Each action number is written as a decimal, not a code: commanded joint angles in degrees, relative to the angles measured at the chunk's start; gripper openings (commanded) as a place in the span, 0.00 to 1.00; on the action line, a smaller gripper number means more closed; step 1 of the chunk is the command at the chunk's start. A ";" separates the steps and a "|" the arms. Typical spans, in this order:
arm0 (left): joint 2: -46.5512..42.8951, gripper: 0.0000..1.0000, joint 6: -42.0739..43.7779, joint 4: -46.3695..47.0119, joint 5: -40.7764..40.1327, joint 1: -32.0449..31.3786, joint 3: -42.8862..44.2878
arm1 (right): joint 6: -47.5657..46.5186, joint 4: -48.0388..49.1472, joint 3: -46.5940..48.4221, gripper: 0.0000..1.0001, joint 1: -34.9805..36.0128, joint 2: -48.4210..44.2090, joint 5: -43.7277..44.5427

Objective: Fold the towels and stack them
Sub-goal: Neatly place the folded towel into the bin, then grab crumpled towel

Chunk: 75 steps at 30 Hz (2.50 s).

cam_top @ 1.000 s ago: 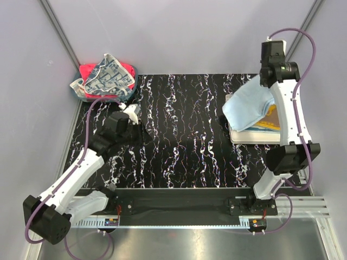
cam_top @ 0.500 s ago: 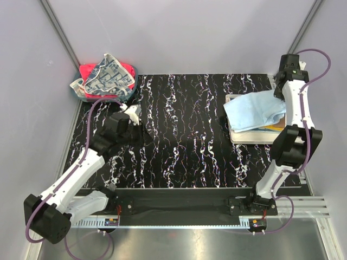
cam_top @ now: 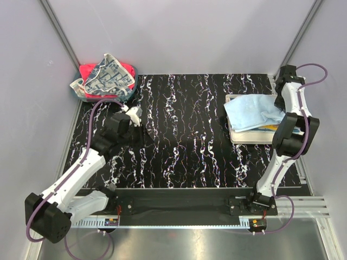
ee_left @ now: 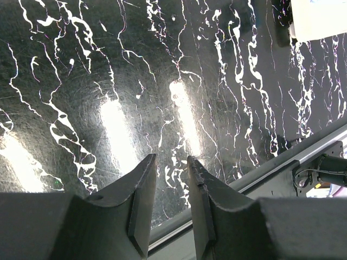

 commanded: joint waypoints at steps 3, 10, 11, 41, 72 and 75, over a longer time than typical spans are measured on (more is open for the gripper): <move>0.82 0.34 -0.31 2.31 1.29 0.18 -0.16 | 1.26 1.63 5.06 0.02 0.02 0.88 8.55; 2.40 0.34 0.04 1.96 0.59 0.18 0.28 | -1.28 5.22 8.58 0.02 -0.07 1.76 11.19; 2.66 0.34 0.04 1.79 0.41 0.27 0.28 | -1.72 5.66 8.76 0.03 -0.07 2.03 12.06; 7.85 0.40 -1.10 1.70 -5.45 0.35 4.93 | 5.74 16.10 -11.43 0.79 13.09 -18.51 -13.41; 67.09 0.55 -25.79 -2.87 -46.44 25.13 66.29 | 12.42 33.18 -35.89 0.81 39.48 -26.19 -31.52; 67.97 0.55 -25.80 -2.26 -46.52 25.84 66.55 | 12.33 33.18 -35.45 0.81 39.57 -25.40 -31.70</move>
